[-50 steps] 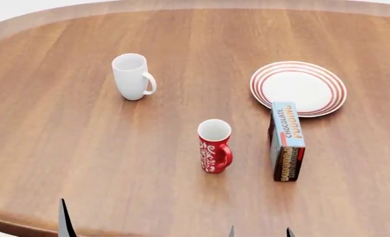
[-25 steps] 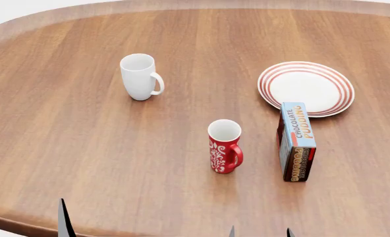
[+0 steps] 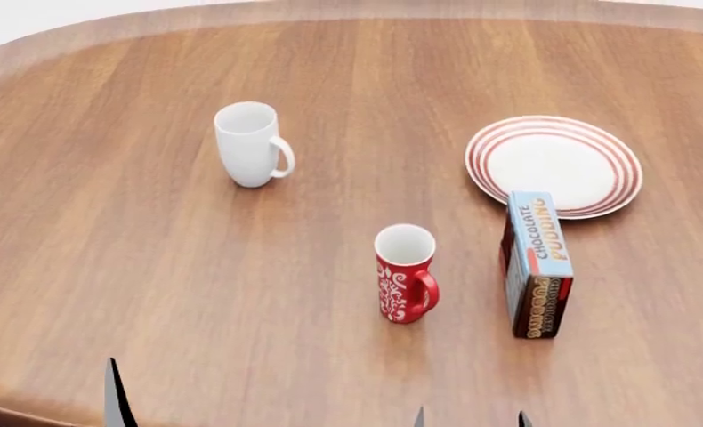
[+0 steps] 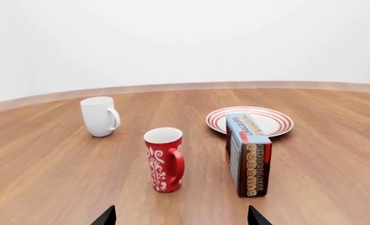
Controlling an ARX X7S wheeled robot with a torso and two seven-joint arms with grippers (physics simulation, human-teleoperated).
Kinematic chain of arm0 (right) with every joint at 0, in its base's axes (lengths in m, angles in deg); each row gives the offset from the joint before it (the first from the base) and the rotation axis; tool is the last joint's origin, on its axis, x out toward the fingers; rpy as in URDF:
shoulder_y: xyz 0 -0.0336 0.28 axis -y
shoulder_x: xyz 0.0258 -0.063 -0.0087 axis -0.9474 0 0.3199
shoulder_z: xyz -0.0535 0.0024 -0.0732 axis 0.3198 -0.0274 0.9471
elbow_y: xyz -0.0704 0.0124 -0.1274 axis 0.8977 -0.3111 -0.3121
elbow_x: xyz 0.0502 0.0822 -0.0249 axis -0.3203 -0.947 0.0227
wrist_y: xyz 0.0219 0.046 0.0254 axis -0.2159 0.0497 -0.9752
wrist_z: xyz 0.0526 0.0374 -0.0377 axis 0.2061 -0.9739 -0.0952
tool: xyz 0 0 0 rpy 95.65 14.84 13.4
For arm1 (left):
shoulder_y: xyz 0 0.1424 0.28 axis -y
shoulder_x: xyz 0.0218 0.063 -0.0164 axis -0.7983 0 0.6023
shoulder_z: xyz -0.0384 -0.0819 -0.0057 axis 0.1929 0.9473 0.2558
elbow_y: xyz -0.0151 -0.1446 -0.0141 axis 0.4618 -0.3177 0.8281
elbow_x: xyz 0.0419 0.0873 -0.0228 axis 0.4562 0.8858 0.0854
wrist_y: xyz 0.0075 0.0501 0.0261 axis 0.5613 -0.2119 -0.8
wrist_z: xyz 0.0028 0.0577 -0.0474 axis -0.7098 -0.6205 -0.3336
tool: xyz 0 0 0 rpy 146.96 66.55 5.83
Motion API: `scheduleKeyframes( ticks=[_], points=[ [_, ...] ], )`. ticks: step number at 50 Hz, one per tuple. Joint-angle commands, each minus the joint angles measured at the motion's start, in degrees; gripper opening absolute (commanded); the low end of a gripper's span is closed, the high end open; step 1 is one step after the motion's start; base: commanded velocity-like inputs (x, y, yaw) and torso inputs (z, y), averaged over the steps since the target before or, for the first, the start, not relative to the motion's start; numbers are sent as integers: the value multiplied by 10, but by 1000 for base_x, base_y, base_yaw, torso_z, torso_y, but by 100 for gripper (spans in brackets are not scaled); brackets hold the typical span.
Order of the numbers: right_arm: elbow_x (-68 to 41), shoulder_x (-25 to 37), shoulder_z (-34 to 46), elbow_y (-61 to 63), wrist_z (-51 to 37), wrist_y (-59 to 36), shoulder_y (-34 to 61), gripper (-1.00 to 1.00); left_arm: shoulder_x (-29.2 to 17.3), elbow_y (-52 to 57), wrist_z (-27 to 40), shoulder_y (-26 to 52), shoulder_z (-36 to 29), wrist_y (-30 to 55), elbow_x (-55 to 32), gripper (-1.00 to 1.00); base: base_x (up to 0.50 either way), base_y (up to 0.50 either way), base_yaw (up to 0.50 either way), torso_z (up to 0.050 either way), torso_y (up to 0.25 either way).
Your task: Pick up the red mug and put it on the plate
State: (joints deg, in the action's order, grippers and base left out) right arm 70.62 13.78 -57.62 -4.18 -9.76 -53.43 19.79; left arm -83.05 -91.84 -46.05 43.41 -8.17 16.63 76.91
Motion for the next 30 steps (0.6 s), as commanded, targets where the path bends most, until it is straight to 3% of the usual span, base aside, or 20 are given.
scheduleKeyframes(
  ticks=[1, 30],
  points=[
    [-4, 2, 2, 0, -1, 3, 0, 100, -2, 0, 3, 1, -4, -1, -1, 100, 102, 0, 0, 0, 0],
    [-9, 7, 8, 0, -8, 8, 0, 100, -7, -1, 14, 3, -11, -2, 1, 100, 101, 0, 0, 0, 0]
  ],
)
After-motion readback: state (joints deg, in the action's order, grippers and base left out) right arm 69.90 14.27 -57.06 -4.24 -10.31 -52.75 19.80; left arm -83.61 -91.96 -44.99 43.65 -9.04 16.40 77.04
